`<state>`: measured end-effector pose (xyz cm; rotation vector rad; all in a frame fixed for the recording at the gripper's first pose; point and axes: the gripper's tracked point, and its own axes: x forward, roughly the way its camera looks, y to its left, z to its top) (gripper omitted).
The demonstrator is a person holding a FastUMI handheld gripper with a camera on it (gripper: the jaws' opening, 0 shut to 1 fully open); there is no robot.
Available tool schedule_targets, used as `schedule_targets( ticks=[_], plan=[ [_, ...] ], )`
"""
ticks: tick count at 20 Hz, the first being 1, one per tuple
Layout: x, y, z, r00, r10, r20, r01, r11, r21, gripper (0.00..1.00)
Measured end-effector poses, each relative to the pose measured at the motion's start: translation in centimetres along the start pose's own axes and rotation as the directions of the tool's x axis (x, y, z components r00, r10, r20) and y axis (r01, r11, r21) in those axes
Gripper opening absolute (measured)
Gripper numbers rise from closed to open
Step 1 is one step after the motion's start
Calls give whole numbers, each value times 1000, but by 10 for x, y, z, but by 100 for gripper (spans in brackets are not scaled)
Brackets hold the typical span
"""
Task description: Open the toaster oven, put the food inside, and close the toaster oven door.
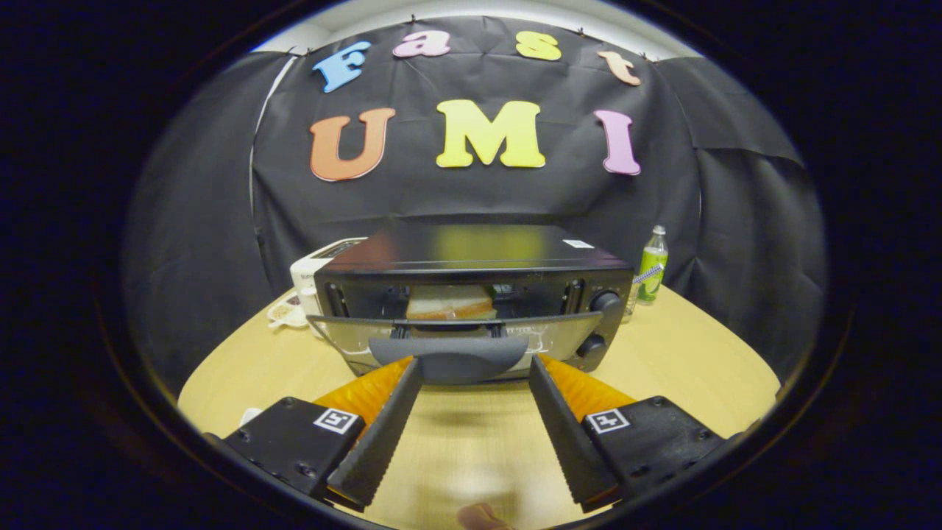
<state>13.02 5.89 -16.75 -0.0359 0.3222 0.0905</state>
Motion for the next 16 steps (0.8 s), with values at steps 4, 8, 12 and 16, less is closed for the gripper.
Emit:
schedule_targets(
  ticks=[4, 8, 12, 16],
  plan=[
    [2, -9, 4, 1000, 2, -1, -2, 999, 40, 97],
    [-19, -11, 13, 1000, 6, 15, -6, 999, 38, 97],
    [-65, -13, 46, 996, 21, 91, -24, 999, 22, 97],
    [-118, -28, 87, 982, -24, 190, 17, 999, 38, 98]
  ],
)
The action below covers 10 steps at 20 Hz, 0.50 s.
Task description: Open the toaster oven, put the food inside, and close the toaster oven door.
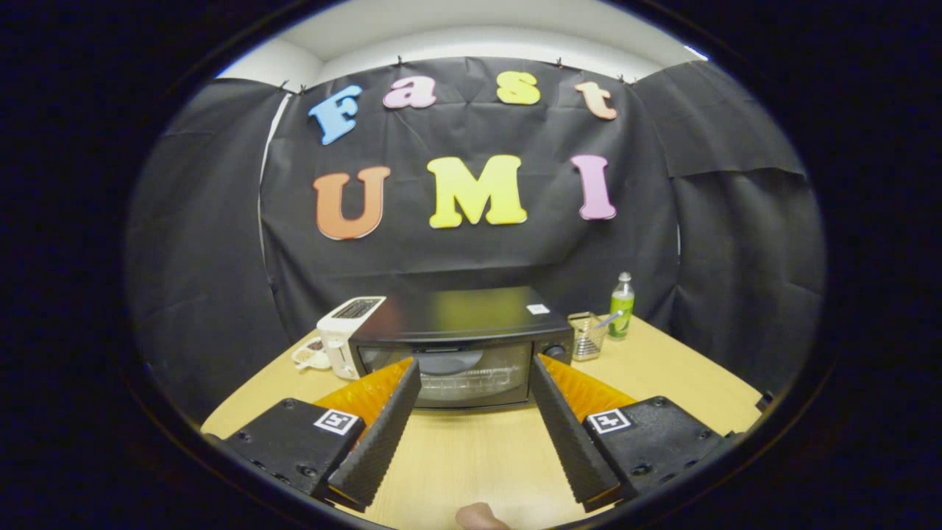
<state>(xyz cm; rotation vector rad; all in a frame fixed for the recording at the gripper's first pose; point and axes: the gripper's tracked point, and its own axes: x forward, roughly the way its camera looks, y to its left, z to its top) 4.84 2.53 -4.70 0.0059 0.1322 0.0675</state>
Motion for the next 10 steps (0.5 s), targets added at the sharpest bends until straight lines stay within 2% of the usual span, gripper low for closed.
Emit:
schedule_targets(
  ticks=[4, 7, 10],
  plan=[
    [-42, -1, 48, 996, 18, 92, -20, 1000, 24, 99],
    [-72, -2, 75, 988, 40, 150, -40, 999, -5, 100],
    [-100, -11, 100, 972, 8, 234, -5, 1000, -15, 100]
  ],
)
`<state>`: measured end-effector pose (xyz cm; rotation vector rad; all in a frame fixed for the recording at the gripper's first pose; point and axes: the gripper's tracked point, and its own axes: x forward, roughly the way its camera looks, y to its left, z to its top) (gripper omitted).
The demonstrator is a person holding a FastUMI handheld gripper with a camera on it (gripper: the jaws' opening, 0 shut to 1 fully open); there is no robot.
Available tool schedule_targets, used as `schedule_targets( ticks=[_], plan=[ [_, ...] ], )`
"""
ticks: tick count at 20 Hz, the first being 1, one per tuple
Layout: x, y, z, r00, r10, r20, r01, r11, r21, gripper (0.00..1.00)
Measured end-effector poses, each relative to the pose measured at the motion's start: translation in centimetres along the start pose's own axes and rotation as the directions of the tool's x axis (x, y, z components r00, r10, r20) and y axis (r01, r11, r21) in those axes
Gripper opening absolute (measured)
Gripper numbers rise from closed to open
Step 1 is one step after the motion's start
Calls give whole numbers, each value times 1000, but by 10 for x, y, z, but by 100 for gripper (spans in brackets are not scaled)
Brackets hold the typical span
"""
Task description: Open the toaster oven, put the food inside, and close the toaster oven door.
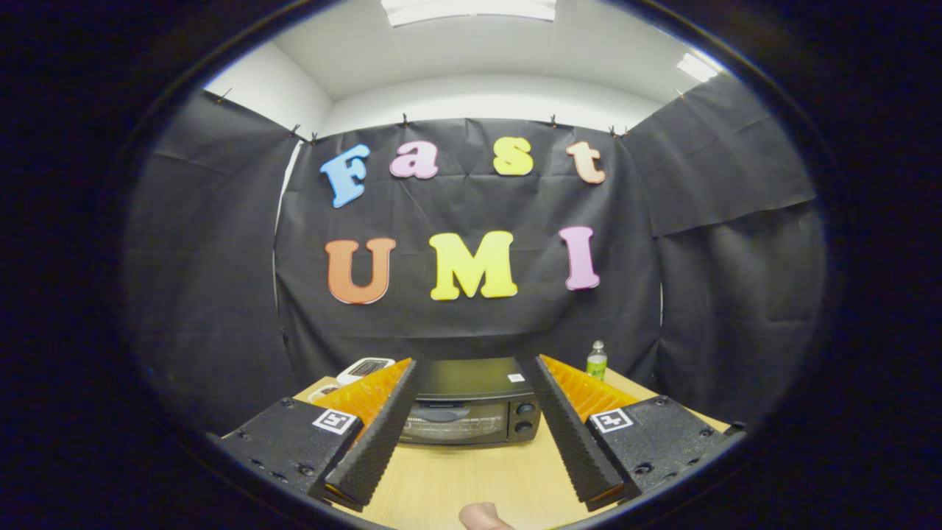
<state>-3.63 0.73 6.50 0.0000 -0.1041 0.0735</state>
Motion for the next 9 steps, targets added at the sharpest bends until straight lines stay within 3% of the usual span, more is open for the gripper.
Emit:
schedule_targets(
  ticks=[4, 9],
  plan=[
    [-26, 16, 27, 996, 70, 48, -72, 997, 29, 100],
    [-46, 7, 32, 998, 47, 45, -48, 999, 22, 100]
  ],
)
